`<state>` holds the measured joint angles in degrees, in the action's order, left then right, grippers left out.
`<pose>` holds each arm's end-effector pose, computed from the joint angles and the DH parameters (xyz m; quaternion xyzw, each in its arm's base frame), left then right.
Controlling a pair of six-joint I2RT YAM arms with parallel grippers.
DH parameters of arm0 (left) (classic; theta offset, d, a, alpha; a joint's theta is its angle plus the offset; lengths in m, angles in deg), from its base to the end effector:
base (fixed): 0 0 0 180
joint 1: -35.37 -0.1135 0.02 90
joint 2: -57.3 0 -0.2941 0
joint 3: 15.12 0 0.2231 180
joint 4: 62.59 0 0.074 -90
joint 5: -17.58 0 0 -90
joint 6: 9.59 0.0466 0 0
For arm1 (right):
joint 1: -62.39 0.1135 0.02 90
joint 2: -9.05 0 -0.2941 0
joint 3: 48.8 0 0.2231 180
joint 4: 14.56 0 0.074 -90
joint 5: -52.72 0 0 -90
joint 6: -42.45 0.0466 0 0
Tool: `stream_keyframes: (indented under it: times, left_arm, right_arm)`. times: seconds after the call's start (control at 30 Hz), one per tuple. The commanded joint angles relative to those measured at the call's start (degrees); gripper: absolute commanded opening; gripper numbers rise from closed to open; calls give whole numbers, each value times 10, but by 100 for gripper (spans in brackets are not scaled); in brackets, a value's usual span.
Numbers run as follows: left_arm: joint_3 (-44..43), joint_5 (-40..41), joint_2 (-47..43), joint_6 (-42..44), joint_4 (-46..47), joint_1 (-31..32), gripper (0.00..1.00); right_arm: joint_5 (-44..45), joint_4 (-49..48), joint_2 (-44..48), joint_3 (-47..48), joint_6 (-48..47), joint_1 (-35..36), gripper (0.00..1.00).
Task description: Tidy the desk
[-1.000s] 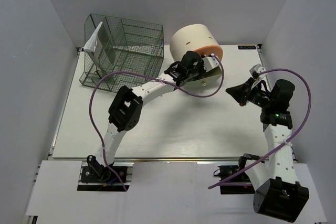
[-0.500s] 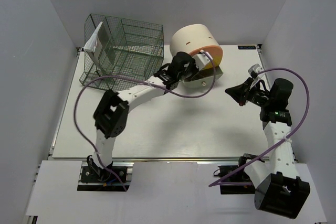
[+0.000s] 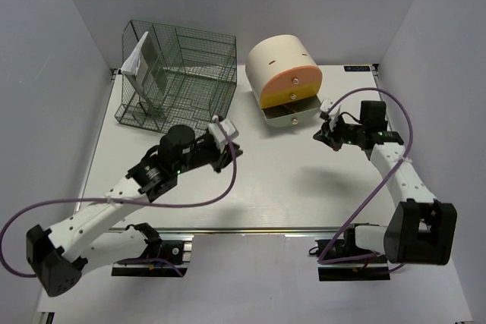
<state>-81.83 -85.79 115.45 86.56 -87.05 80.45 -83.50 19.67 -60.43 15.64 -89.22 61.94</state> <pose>0.1337 -0.1494 0.3638 0.4059 0.6845 -0.2870 0.5333 0.2217 0.0319 0.3021 -0.4499 0.7187 0.1894 0.4951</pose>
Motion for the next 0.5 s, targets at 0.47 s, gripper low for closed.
stream_keyframes:
  times: [0.47]
  left_arm:
    - [158,37,-261,-18,-79,-1,59]
  right_arm:
    - [231,-88,-191,72,-434,114,0]
